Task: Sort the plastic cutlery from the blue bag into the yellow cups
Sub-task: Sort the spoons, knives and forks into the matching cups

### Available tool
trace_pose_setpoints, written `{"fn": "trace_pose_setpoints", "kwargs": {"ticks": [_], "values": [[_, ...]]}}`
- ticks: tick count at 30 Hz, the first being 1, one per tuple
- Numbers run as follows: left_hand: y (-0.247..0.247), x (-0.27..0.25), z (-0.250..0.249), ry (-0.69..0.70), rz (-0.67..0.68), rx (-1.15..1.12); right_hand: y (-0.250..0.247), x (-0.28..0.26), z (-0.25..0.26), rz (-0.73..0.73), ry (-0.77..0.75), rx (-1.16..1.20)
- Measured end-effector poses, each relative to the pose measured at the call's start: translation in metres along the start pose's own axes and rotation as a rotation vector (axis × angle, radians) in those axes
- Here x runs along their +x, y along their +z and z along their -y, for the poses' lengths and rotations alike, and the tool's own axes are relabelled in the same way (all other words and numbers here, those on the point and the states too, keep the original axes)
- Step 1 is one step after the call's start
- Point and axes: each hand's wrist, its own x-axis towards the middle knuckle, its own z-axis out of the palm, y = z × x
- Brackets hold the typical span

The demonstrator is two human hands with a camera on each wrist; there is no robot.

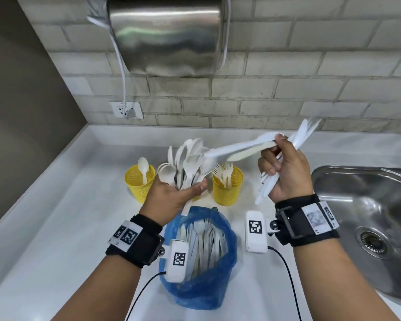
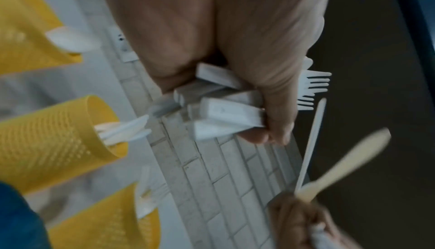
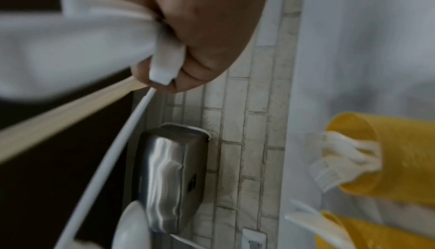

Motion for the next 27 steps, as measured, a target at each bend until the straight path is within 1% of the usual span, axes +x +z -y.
{"fn": "trace_pose_setpoints", "kwargs": {"ticks": [3,6,9,12,15,17,19,22,27], "values": [[0.000,-0.004,-0.003,-0.106,0.016,-0.138,-0.017,0.007,-0.009,-0.030,0.169,0.204],[-0.004,-0.002,0.001,-0.162,0.041,-0.187,-0.023,0.007,-0.017,-0.022,0.207,0.220],[-0.003,-0.002,0.000,-0.126,0.062,-0.209,-0.022,0.008,-0.019,-0.003,0.217,0.196],[-0.006,-0.001,-0.001,-0.044,0.067,-0.113,-0.022,0.011,-0.014,0.026,0.194,0.162],[-0.008,-0.001,-0.002,-0.005,0.076,-0.052,-0.023,0.014,-0.009,0.070,0.131,-0.005],[-0.007,-0.001,-0.003,-0.006,0.073,-0.044,-0.019,0.014,-0.010,0.091,0.102,-0.140],[-0.006,-0.001,-0.004,-0.022,0.089,-0.023,-0.014,0.014,-0.015,0.103,0.101,-0.200],[-0.005,0.000,0.001,-0.026,0.095,-0.007,-0.013,0.015,-0.026,0.048,0.151,-0.146],[-0.003,-0.003,0.001,-0.022,0.056,-0.098,-0.033,0.022,-0.034,-0.060,0.295,0.023]]}}
